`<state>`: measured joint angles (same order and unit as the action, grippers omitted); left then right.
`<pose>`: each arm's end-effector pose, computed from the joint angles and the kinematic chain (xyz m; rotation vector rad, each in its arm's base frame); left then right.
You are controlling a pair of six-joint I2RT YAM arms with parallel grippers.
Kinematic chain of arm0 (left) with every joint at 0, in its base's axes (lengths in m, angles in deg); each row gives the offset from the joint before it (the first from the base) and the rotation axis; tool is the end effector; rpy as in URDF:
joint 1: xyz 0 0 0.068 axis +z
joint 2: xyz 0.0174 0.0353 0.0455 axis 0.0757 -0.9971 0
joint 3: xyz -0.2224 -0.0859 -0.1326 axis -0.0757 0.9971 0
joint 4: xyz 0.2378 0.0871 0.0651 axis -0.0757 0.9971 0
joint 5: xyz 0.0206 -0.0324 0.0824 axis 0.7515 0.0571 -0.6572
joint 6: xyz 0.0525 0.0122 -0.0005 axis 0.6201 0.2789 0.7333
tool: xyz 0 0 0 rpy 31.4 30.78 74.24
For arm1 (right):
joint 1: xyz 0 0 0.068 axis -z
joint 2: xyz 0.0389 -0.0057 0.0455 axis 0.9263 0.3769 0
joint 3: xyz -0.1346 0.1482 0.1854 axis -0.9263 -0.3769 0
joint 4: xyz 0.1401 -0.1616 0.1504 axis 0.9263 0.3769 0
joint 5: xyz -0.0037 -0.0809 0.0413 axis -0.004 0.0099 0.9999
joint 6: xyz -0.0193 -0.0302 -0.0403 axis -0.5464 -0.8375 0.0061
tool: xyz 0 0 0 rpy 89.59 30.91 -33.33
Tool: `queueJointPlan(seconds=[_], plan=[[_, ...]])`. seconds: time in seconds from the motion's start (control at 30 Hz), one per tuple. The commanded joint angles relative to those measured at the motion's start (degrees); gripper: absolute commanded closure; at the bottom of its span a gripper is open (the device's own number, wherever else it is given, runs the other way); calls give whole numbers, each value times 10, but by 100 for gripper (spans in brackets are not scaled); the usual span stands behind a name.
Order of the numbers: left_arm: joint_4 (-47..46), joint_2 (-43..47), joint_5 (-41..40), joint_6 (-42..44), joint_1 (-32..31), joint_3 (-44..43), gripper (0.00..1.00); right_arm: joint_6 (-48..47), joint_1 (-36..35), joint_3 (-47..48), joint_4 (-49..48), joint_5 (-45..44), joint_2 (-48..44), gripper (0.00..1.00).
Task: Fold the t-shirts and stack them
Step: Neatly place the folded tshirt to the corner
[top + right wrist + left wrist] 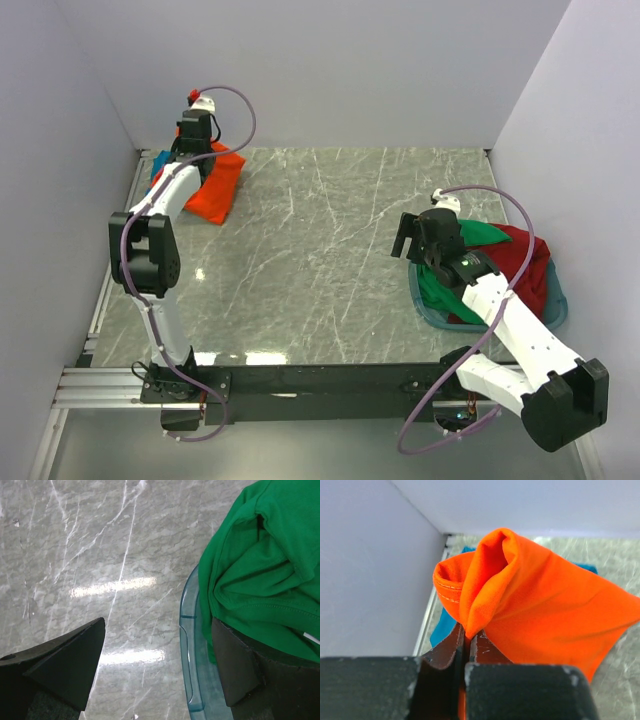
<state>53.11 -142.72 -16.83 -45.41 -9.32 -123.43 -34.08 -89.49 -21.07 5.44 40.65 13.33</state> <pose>0.4688 -0.0229 0.2965 -0.0768 1.9658 0.5844 0.2039 0.0712 0.2784 0.1915 2.2254 0.1516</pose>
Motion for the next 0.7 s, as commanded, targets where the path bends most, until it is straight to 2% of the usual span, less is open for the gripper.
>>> queueJointPlan(seconds=[0.0,0.13,0.4,0.67], plan=[[-7,-1,9,26,11,-60,99,-6,5,8,-12,-18,-5,8],[11,-11,46,9,31,-81,99,-6,7,11,-10,-17,0,8],[11,-82,63,-19,66,-107,99,-4,10,13,-6,-24,7,8],[56,-207,57,-71,102,-234,99,4,11,26,6,-29,36,8]])
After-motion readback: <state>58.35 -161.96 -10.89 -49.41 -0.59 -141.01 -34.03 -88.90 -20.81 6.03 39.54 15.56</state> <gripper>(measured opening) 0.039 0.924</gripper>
